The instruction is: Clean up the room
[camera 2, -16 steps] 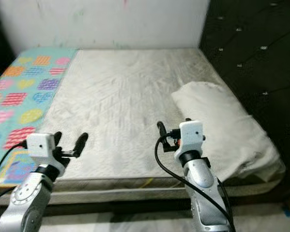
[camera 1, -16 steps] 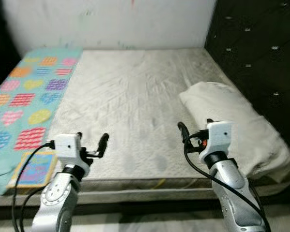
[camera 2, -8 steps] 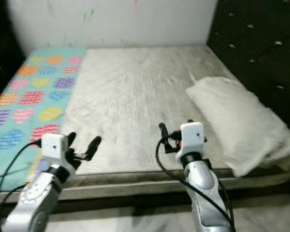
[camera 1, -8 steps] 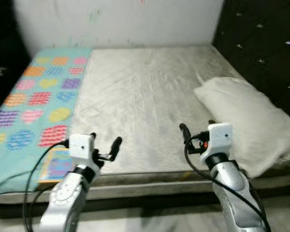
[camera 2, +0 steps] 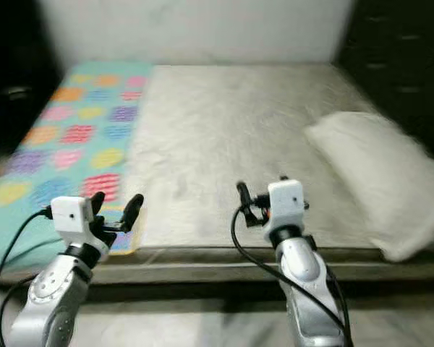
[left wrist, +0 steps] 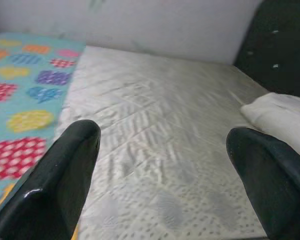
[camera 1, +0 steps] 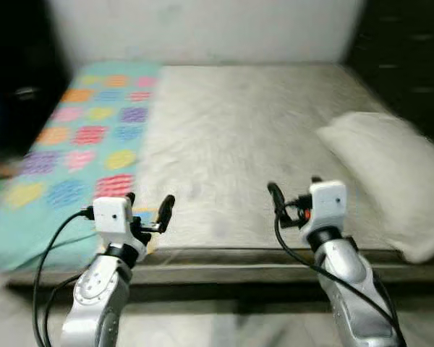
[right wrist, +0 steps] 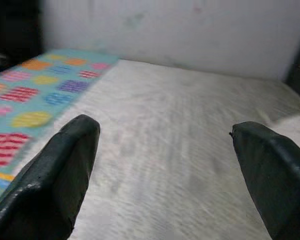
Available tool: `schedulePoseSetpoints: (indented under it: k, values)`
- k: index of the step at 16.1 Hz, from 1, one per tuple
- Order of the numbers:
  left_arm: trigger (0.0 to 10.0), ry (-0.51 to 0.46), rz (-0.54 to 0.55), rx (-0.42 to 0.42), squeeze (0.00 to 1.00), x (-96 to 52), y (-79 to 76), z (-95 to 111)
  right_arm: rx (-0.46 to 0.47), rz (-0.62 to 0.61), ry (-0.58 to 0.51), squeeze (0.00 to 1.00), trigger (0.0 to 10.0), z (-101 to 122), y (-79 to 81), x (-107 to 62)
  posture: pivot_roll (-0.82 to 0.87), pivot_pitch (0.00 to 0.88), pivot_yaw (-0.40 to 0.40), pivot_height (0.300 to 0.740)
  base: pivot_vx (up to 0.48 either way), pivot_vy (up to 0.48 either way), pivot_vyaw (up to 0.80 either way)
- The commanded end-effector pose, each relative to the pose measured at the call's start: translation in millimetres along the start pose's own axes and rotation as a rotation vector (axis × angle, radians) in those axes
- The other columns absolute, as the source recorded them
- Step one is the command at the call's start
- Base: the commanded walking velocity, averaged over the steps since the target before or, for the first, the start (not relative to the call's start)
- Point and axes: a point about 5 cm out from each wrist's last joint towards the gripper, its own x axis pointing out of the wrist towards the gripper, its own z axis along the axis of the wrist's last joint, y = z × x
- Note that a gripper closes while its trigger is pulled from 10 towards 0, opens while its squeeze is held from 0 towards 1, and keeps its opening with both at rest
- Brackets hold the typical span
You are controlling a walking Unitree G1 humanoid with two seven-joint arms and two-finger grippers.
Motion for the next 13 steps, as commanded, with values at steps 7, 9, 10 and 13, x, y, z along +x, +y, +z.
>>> schedulePoseSetpoints:
  k: [7,9,10,13]
  values:
    - [10.0,-0.015,-0.043,-0.007,0.0,4.0,-8.5,1.6,-0.013,-0.016,0.01,0.0,10.0,-1.7,-5.9,-1.0,-0.18,0.065,0.026,0.74,0.306,0.0,0.0]
    - [10.0,-0.016,-0.046,-0.006,0.0,4.3,-8.8,1.3,-0.013,-0.016,0.009,0.0,10.0,-1.7,-5.5,0.4,-0.18,0.06,0.025,0.74,0.334,0.0,0.0]
    - [10.0,-0.015,-0.046,-0.01,0.0,4.5,-9.0,1.0,-0.013,-0.015,0.009,0.0,10.0,-1.7,-5.5,1.5,-0.18,0.059,0.024,0.74,0.349,0.0,0.0]
    - [10.0,0.01,-0.02,-0.027,0.0,5.2,-7.9,-2.5,-0.013,-0.02,0.009,0.0,10.0,-2.1,-6.2,1.9,-0.18,0.058,0.023,0.74,0.112,0.0,0.0]
